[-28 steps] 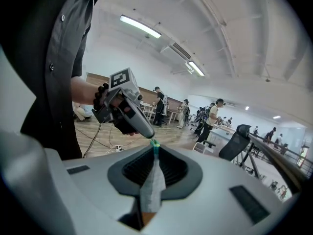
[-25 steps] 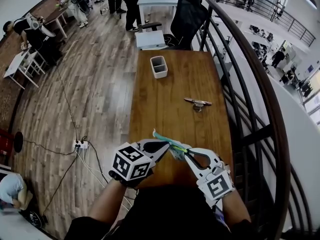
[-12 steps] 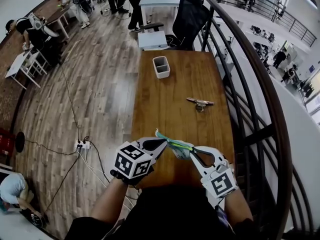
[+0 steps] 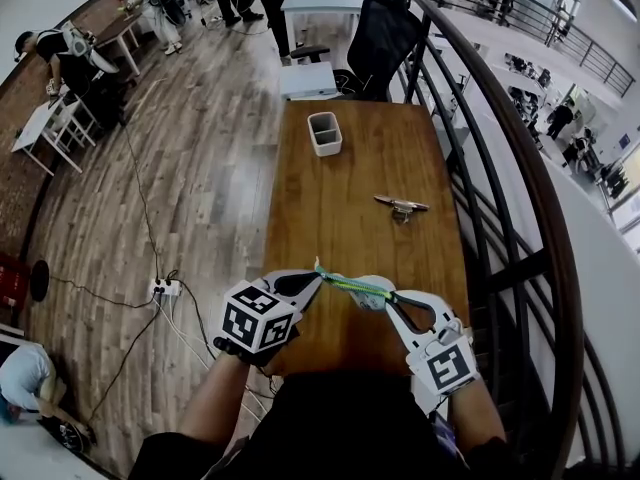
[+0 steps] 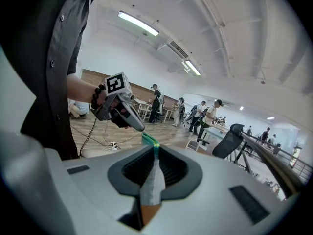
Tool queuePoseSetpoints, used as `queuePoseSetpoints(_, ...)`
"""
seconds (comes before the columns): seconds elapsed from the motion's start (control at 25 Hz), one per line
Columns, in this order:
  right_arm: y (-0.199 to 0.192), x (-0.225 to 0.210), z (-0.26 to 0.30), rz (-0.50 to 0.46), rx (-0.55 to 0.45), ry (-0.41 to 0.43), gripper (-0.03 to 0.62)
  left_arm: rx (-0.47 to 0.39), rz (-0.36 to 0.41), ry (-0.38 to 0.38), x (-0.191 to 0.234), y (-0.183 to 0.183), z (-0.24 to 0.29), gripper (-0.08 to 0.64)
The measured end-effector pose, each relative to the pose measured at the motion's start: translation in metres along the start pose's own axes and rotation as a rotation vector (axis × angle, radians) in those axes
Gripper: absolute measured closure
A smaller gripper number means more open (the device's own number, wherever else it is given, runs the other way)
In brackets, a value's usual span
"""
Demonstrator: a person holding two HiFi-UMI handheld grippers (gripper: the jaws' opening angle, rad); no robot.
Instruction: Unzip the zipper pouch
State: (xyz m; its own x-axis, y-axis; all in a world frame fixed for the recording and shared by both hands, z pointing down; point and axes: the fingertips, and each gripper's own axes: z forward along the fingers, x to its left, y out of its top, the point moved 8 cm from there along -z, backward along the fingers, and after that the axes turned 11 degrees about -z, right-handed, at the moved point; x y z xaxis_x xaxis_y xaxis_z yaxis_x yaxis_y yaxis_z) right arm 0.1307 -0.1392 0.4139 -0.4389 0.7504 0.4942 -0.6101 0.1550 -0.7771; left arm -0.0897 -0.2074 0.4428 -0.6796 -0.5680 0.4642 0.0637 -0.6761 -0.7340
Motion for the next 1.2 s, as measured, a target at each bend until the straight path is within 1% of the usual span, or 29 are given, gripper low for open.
queuePoseSetpoints(0.16,0.000,0.001,-0.001,-0.010,0.001,-0.009,0.560,0.001,0.012,0.027,0.003,-0.001,-0.001,0.546)
queuePoseSetpoints(0.28,-0.004,0.000,-0.003,-0.007,0.000,-0.023,0.560,-0.003,-0.002,0.049,0.007,-0.004,-0.001,0.546)
queuePoseSetpoints(0.48,-0.006,0.003,-0.004,-0.012,0.001,-0.030,0.560,-0.006,-0.014,0.050,0.009,-0.009,-0.001,0.546)
queuePoseSetpoints(0.6,-0.007,0.002,-0.003,-0.009,0.000,-0.041,0.560,-0.022,-0.020,0.078,0.012,-0.010,-0.002,0.546)
queuePoseSetpoints(0.68,-0.008,0.001,-0.004,0.001,0.003,-0.044,0.560,-0.027,-0.032,0.083,0.015,-0.011,-0.002,0.546)
queuePoseSetpoints(0.8,-0.010,0.001,-0.003,0.005,0.012,-0.041,0.560,-0.032,-0.053,0.080,0.016,-0.014,0.001,0.546)
queuePoseSetpoints(0.92,-0.010,0.002,0.000,0.016,0.010,-0.039,0.560,-0.046,-0.075,0.096,0.018,-0.017,0.002,0.545)
queuePoseSetpoints(1.08,-0.011,0.000,0.009,0.022,0.013,-0.022,0.560,-0.059,-0.052,0.147,0.020,-0.018,-0.002,0.543)
queuePoseSetpoints(1.2,-0.013,-0.005,0.018,0.032,0.019,-0.011,0.560,-0.100,-0.067,0.164,0.021,-0.015,-0.013,0.541)
